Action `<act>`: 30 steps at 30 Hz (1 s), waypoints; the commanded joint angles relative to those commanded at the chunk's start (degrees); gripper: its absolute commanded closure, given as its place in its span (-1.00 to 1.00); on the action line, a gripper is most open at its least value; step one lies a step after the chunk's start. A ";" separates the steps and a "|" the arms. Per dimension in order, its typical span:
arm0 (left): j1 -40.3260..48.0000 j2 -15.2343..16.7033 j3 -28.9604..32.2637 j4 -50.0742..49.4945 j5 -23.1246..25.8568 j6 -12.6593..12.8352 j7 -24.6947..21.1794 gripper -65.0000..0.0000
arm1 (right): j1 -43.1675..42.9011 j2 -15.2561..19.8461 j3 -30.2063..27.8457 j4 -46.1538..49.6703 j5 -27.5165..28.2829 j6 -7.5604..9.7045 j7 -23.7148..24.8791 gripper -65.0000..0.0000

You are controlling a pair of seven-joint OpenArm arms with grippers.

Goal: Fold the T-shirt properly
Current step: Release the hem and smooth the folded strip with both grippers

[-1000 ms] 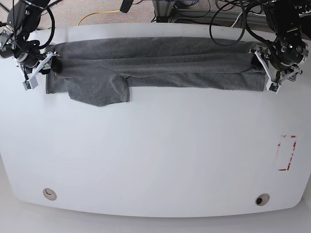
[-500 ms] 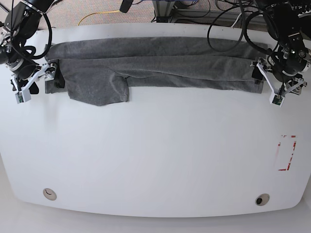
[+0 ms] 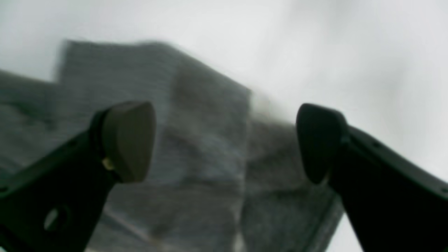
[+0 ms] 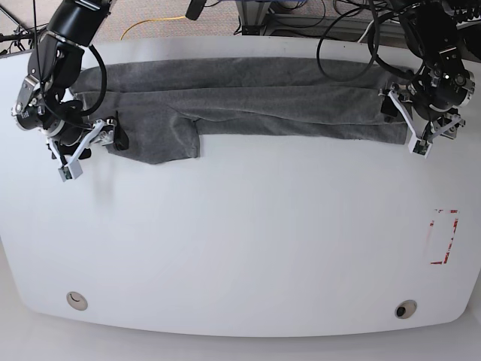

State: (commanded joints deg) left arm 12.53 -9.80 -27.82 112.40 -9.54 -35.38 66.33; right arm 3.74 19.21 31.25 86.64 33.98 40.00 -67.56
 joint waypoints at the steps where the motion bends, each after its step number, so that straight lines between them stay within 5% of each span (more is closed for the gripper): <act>1: 0.35 -0.09 -0.18 -0.09 0.00 0.00 -0.09 -0.61 | 0.44 0.18 -0.44 -1.58 -0.26 0.00 0.35 -0.72; 6: 0.88 -0.53 -1.49 -0.09 -0.18 0.00 -0.09 -0.61 | 0.79 0.88 -3.34 -5.45 -0.26 0.00 4.31 -0.70; 15: 0.97 -0.62 -1.49 -0.09 0.00 0.00 -0.09 -0.61 | 0.62 -0.88 -5.19 -6.15 -0.18 0.00 4.48 -0.65; 19: 0.97 -0.62 -1.23 -0.18 0.00 0.00 -0.09 -0.61 | 0.88 -1.05 -5.63 -6.51 -0.18 0.00 4.66 -0.16; 26: 0.88 -0.53 -1.14 -0.18 0.09 0.00 -0.09 -0.61 | 1.85 -1.05 -7.91 -6.15 -0.18 0.00 5.27 1.00; 30: 0.97 -0.70 -1.23 -1.76 0.09 0.00 -0.09 -0.61 | 0.09 -1.05 -6.15 -1.14 -0.09 0.00 5.45 1.00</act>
State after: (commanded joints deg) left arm 13.49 -10.51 -29.05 110.64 -9.45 -35.38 66.24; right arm 3.82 18.15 25.10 85.49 33.89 40.00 -62.11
